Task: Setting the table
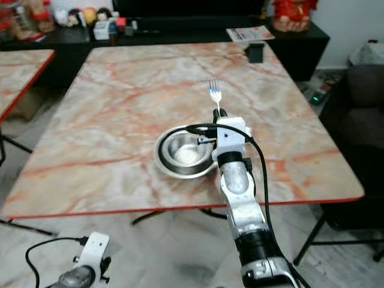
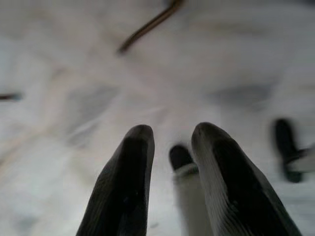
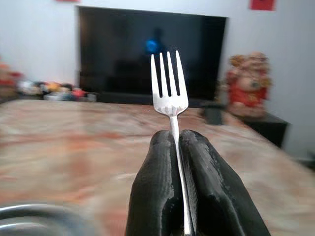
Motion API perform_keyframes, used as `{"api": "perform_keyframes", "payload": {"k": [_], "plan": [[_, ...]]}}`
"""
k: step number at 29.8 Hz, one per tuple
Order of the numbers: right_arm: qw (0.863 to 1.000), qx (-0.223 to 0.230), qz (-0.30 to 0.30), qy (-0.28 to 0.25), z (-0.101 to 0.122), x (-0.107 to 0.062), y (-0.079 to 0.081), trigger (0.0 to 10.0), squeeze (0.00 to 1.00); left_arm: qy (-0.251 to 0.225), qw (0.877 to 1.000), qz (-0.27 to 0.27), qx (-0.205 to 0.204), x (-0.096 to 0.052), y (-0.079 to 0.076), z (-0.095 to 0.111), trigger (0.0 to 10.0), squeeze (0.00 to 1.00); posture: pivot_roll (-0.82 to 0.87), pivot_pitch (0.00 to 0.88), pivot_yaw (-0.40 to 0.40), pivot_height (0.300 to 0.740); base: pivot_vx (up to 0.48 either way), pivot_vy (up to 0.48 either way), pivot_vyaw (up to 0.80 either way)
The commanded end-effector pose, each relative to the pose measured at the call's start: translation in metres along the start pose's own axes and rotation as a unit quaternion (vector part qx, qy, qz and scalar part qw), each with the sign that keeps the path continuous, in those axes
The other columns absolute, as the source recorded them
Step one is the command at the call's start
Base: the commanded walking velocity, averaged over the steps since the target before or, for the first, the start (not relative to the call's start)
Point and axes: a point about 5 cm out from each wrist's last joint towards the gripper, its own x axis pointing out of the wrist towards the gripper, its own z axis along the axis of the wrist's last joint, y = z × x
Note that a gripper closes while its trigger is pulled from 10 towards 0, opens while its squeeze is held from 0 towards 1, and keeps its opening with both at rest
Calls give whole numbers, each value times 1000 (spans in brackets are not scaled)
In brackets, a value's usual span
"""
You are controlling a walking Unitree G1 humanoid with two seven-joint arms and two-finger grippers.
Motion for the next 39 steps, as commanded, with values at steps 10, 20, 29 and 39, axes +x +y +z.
{"api": "perform_keyframes", "payload": {"k": [10, 20, 29, 39], "plan": [[1000, 24, -9, -6, 5, -1, 8, 10000, 0, 3, 1000, 10, -7, -3, 12, -7, 10000, 0, -73, 115, 14, 740, 75, -356, 0], [999, 24, -19, 35, -12, -29, 11, 10000, 0, 2, 1000, 12, -6, -3, 14, -7, 10000, 0, -83, 131, 15, 740, 0, 0, 0], [997, 44, -22, 63, -17, -24, 14, 10000, 0, 9, 1000, 16, -4, -4, 14, -11, 10000, 0, -78, 136, 11, 740, 0, 0, 0], [988, 99, -1, 120, -33, -15, 30, 10000, 0, 15, 1000, 26, -10, -5, 15, -14, 10000, 0, -63, 124, 3, 740, 0, 0, 0]]}}
